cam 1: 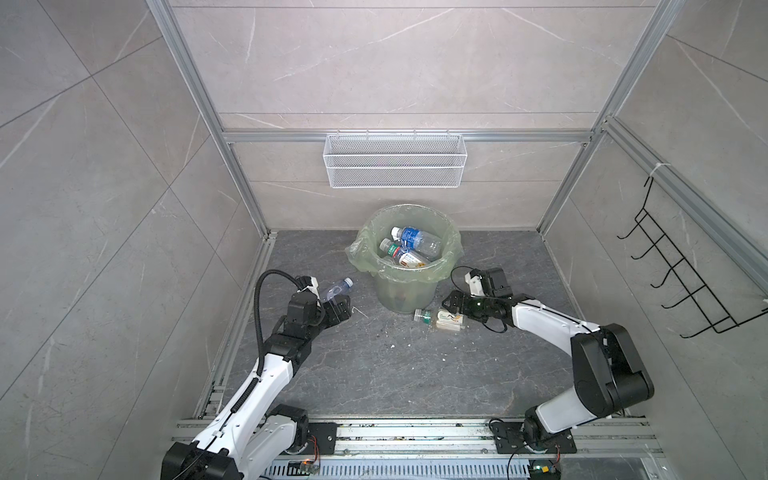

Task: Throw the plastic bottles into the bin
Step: 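Lower the right gripper onto the small green-labelled bottle and close it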

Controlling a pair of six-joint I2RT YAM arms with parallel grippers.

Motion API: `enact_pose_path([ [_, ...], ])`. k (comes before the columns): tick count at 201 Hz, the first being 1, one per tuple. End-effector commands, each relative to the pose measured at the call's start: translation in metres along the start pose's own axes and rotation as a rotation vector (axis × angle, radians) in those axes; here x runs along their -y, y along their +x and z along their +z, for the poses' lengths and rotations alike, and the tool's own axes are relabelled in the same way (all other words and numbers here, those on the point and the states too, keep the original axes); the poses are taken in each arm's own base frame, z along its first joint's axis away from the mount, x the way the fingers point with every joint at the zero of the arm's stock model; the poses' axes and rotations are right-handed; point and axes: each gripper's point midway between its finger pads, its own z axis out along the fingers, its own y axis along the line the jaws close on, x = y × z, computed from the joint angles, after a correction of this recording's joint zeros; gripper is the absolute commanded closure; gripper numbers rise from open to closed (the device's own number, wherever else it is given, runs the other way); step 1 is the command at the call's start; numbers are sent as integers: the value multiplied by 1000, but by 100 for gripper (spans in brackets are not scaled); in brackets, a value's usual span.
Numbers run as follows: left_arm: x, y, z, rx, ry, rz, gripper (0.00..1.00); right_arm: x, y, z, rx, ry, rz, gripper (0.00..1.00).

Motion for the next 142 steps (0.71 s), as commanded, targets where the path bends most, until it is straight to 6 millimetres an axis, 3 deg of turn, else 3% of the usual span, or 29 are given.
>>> enact_pose_path([
  [1, 9, -13, -4, 49, 42, -7, 0, -9, 11, -11, -15, -45, 20, 8],
  [101, 5, -5, -3, 34, 37, -12, 0, -31, 66, -20, -124, -67, -49, 8],
  [142, 3, -2, -3, 30, 37, -14, 0, -39, 88, -18, -155, 54, -199, 8],
])
